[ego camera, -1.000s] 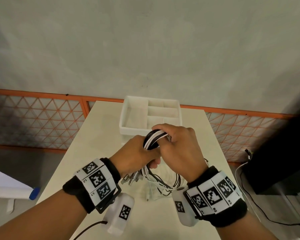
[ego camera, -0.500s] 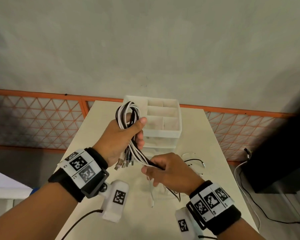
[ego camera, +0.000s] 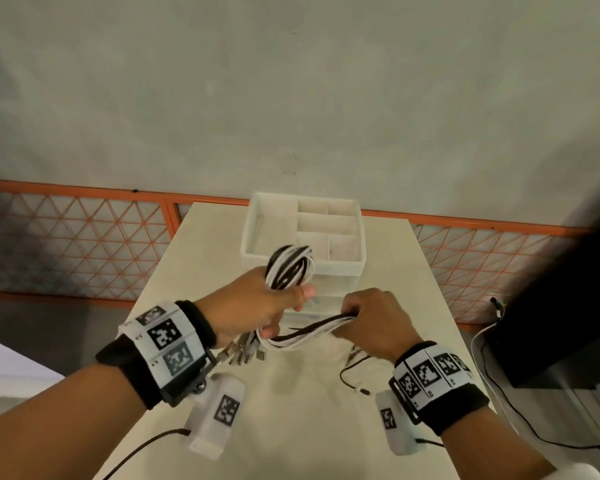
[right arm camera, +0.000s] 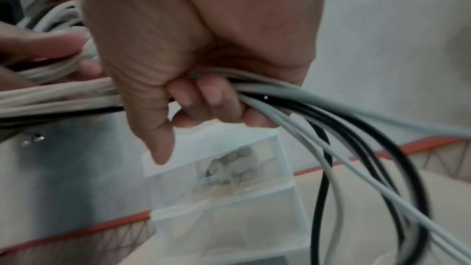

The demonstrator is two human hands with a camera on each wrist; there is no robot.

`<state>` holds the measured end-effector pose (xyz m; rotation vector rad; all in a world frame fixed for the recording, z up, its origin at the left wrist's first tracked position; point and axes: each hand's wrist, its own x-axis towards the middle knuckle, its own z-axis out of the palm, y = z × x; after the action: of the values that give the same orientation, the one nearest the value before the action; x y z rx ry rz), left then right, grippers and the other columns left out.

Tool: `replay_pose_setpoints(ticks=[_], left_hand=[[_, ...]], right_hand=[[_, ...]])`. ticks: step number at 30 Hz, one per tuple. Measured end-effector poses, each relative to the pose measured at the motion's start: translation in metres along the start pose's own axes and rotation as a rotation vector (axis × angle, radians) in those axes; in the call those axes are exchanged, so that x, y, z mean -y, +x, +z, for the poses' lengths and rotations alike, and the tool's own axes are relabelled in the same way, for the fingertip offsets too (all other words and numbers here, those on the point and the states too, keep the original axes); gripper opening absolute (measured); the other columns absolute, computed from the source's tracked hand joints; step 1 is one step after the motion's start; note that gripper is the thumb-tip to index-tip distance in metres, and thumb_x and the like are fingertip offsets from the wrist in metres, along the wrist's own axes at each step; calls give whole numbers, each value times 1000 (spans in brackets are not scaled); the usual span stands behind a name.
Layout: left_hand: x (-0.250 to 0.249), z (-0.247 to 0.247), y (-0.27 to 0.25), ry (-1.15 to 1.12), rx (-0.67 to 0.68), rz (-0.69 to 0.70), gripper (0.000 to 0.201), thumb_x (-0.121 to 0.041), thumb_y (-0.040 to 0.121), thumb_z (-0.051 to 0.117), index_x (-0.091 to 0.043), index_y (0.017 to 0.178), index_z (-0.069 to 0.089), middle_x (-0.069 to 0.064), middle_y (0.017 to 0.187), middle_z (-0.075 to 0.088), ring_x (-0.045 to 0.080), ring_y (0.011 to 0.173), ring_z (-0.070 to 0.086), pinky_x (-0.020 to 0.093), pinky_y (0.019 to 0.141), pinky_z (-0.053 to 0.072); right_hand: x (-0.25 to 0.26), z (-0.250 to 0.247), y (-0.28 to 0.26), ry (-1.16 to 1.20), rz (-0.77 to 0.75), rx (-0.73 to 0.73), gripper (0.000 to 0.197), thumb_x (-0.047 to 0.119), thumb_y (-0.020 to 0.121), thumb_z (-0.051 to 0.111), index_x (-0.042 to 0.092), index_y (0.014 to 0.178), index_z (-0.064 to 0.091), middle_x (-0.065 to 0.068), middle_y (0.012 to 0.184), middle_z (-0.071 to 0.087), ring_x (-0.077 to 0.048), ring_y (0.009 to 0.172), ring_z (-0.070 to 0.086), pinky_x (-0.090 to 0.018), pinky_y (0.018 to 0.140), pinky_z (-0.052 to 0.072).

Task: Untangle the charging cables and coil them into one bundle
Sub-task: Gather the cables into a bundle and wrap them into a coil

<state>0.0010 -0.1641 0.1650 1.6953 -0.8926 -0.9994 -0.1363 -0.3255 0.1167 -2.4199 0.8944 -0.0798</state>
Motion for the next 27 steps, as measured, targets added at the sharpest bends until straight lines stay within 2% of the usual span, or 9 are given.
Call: replay_pose_setpoints(ticks=[3,7,9,11,16,19,23,25,27], left_hand=[[15,15,2,139,-15,-40,20,-35,85,75,-22,98,66,-9,77,65,4,45,51,20,50,45],[29,31,9,403,23,-98,28,-38,74,82,-25,97,72,-3,87,75,10,70,68,25,69,56],[30,33,12,322,13,-125,7,-23,76,73,-19,82,75,5,76,74,15,56,61,30,60,54],[29,29,16,222,-49,-129,8,-16,76,67,-16,73,75,10,76,75,17,53,57,30,54,49],[22,3,19,-294,-269,-119,7,-2,87,69,0,80,70,9,66,64,11,39,36,20,36,33],[22,0,22,-512,-241,-151,10,-7,92,65,0,85,66,8,72,63,11,41,31,20,34,33],[25,13,23,-459,-205,-199,19,-23,92,68,-4,89,66,8,76,61,9,39,34,20,38,35],[23,20,21,-309,-181,-192,45,-50,83,70,-6,90,67,5,77,61,13,45,37,21,47,38],[20,25,18,-271,-138,-172,68,-68,69,61,-6,95,67,3,76,62,12,47,41,21,52,41]], right_hand=[[-4,-8,1,-72,96,-130,20,34,70,74,29,62,57,6,76,67,-18,80,60,-28,64,46],[7,-10,-1,-50,62,-258,14,31,74,69,27,67,58,6,75,66,-20,77,56,-28,63,43],[9,-11,-1,-18,26,-324,15,26,73,70,28,65,58,7,70,65,-20,73,56,-26,60,39],[4,-17,-1,80,-11,-351,22,29,73,80,27,63,60,7,64,65,-17,66,60,-25,56,41],[-22,-33,-13,425,-84,7,32,36,90,72,13,68,68,-6,62,69,-14,59,62,-31,66,48],[-23,-25,-17,604,-120,-103,35,37,94,64,11,74,73,-13,66,68,-36,71,64,-43,71,47],[3,-13,-18,799,-183,-295,20,27,99,60,27,96,80,4,61,55,-18,59,50,-32,58,43],[17,-5,-21,786,-266,-337,21,27,100,60,43,106,73,12,62,59,-8,57,52,-22,59,44],[27,6,-24,715,-351,-380,25,26,99,60,42,118,65,18,66,64,-1,62,60,-14,63,46]])
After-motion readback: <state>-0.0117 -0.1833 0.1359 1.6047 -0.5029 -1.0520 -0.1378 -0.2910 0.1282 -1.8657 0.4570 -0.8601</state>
